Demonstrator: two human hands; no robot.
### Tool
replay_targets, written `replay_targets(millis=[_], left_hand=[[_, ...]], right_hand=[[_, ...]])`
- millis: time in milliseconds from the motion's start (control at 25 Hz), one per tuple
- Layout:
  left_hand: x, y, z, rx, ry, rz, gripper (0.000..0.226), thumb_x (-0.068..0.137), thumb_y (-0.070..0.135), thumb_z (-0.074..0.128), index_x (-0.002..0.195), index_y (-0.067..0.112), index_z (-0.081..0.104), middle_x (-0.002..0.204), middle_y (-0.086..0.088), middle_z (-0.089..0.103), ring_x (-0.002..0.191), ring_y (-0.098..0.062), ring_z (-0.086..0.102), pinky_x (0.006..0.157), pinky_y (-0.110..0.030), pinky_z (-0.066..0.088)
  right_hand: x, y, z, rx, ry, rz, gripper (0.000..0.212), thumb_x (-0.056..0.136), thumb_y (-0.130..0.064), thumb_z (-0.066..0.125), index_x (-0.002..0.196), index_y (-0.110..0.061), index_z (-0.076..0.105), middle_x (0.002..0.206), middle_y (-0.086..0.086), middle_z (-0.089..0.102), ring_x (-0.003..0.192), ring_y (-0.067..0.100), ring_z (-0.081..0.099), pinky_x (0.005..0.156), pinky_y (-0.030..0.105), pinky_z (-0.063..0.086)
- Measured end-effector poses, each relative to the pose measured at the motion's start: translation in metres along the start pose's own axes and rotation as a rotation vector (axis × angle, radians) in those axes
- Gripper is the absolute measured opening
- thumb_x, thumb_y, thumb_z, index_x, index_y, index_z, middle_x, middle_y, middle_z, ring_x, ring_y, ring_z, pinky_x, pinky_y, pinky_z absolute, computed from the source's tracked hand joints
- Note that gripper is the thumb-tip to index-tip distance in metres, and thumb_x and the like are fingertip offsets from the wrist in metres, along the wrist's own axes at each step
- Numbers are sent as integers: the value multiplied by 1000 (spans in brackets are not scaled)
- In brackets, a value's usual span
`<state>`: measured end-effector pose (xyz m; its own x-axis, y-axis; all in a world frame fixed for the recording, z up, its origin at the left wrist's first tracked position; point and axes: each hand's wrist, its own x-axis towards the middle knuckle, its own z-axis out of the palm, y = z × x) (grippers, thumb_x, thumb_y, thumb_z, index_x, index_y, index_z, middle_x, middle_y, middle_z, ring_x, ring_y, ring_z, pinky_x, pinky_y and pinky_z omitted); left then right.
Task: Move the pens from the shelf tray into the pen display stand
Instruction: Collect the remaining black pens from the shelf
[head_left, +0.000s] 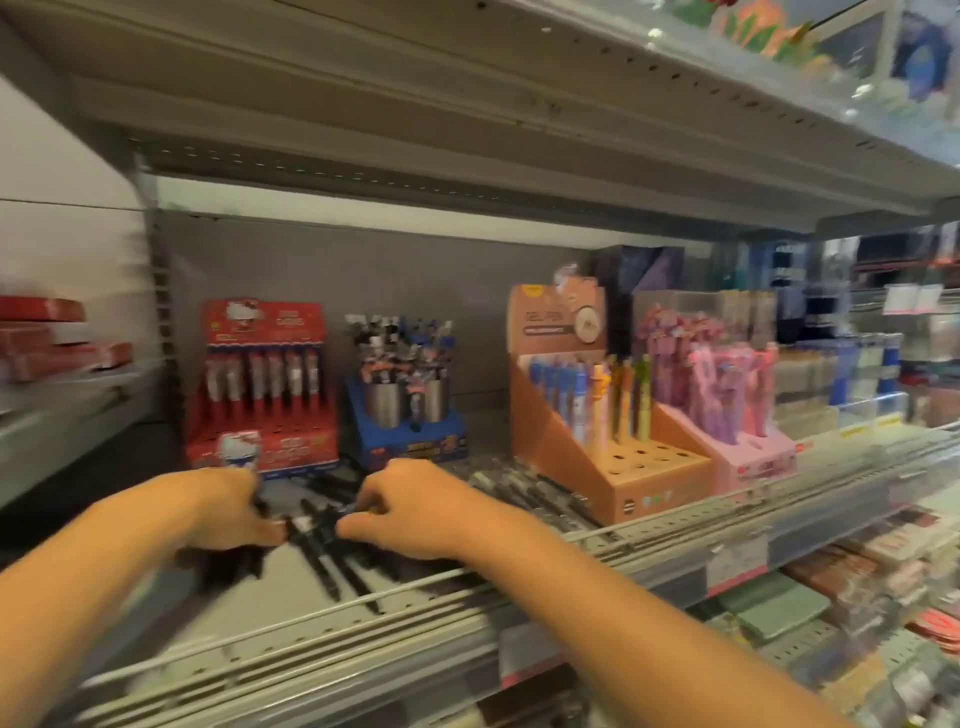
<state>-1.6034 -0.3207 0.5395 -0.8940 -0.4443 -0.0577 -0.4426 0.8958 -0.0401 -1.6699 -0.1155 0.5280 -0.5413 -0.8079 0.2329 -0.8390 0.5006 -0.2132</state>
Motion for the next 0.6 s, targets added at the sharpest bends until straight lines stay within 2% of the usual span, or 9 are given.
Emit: replay_targets(millis=[80, 160, 240, 280, 400, 480, 600], left_hand=[[-2, 4, -4, 12, 12, -7, 62, 90, 59, 60, 137, 20, 55, 139, -2, 60, 123, -21, 59, 96, -25, 44], [-1, 3, -6, -29, -58, -57, 57, 91, 56, 60, 130, 14, 62, 132, -6, 65, 114, -24, 64, 90, -30, 49], [1, 7, -8, -187, -217, -90, 42, 95, 46, 60, 114, 9, 71, 114, -10, 75, 93, -23, 71, 77, -31, 58], [-1, 10, -10, -242, -262, -94, 35, 97, 39, 60, 106, 7, 72, 105, -11, 77, 86, -23, 73, 69, -31, 59], [3, 17, -10, -306, -251, -116, 22, 97, 26, 61, 97, 5, 66, 89, -11, 72, 72, -23, 70, 53, -28, 58], [7, 21, -7, -267, -260, -121, 23, 94, 17, 59, 110, 0, 67, 89, -13, 68, 69, -24, 66, 60, -30, 58], [10, 27, -1, -113, -266, -101, 34, 95, 11, 52, 123, -1, 66, 99, -16, 67, 70, -26, 62, 73, -33, 54]], right_hand=[[2, 2, 1, 65, 0, 0, 63, 98, -52, 54, 101, 9, 68, 90, 28, 67, 81, 38, 63, 70, 42, 51], [4, 0, 1, 95, -56, 67, 72, 94, -62, 54, 81, 8, 58, 68, 20, 49, 61, 31, 48, 59, 37, 32], [9, -7, -4, 60, -173, 161, 69, 85, -74, 56, 68, -9, 41, 64, 5, 34, 58, 22, 33, 57, 36, 23], [12, -12, -8, 12, -236, 193, 68, 81, -77, 58, 69, -13, 39, 66, 1, 36, 59, 20, 34, 56, 35, 24], [22, -27, -15, -100, -354, 221, 58, 82, -69, 65, 85, -13, 51, 79, -3, 50, 65, 16, 49, 54, 31, 38], [26, -35, -17, -132, -389, 233, 45, 89, -53, 67, 102, -12, 54, 89, -2, 55, 68, 15, 54, 56, 29, 47], [31, -50, -11, -283, -380, 231, 34, 94, -36, 62, 115, -10, 62, 103, 6, 61, 73, 20, 57, 61, 32, 49]])
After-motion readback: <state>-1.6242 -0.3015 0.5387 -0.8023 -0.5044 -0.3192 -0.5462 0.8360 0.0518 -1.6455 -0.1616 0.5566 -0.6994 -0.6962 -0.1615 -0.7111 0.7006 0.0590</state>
